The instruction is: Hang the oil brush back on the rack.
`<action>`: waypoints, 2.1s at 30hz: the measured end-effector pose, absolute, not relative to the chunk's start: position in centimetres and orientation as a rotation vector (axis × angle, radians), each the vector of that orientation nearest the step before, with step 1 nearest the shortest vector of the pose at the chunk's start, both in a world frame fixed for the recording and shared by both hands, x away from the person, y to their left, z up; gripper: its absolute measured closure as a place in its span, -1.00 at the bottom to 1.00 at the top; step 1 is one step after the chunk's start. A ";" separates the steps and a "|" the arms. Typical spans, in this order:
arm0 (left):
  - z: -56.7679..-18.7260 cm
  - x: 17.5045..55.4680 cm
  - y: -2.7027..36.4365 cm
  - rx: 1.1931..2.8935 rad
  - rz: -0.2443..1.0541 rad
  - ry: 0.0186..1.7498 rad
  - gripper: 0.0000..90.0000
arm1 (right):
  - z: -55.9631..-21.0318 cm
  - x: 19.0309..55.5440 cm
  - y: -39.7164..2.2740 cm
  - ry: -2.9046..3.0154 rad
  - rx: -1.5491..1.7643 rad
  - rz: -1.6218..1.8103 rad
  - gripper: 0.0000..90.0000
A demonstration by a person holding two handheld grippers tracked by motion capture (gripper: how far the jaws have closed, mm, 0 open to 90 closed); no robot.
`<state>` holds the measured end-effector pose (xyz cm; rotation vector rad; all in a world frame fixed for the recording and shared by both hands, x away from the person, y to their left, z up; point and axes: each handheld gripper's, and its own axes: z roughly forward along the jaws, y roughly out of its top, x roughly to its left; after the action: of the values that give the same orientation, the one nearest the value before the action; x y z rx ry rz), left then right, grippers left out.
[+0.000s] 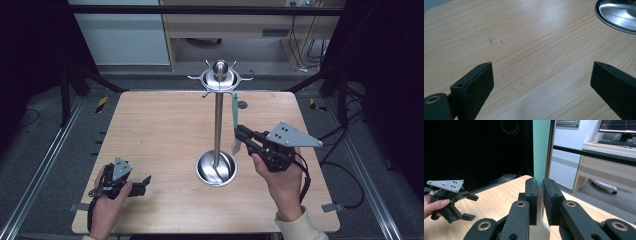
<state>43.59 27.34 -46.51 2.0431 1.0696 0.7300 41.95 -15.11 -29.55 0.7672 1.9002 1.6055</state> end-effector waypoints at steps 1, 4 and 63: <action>-46.5 43.6 27.3 2.044 0.730 1.070 -0.90 | -29.5 41.9 -15.1 1.902 0.765 1.604 0.83; -46.5 43.6 27.3 2.045 0.731 1.068 -0.90 | -29.5 41.9 -15.0 1.904 0.762 1.599 0.82; -46.4 43.5 27.4 2.024 0.735 1.073 -0.93 | -35.1 47.6 -21.4 1.807 1.146 1.199 -0.82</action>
<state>43.51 27.43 -46.39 2.0244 1.0726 0.7349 47.59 -21.38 -35.07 1.1464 1.8073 1.1993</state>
